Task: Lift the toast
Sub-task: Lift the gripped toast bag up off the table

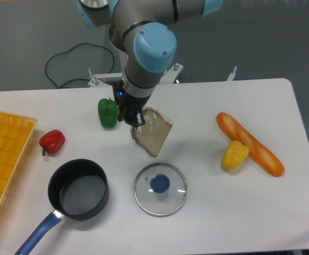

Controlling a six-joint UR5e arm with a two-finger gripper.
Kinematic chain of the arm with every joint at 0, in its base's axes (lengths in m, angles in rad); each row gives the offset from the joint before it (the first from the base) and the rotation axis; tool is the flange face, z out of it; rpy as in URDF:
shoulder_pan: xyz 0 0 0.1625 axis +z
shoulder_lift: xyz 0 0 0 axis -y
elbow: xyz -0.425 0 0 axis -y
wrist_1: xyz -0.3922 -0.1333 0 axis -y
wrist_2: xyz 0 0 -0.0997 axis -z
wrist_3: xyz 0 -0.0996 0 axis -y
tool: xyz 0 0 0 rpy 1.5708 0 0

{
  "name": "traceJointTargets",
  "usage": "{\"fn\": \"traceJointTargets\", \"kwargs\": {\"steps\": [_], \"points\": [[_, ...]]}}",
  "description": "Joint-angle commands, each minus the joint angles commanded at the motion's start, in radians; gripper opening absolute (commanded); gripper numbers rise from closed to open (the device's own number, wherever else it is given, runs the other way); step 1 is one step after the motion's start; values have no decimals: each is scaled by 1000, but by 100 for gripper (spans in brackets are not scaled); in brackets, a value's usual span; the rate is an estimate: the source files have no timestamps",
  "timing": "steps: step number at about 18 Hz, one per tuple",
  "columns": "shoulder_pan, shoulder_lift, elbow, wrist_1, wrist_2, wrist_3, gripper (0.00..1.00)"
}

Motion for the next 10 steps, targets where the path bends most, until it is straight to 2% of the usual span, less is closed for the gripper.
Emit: {"fn": "traceJointTargets", "kwargs": {"steps": [10], "points": [[-2,0,-3,0,-8,0,0]]}}
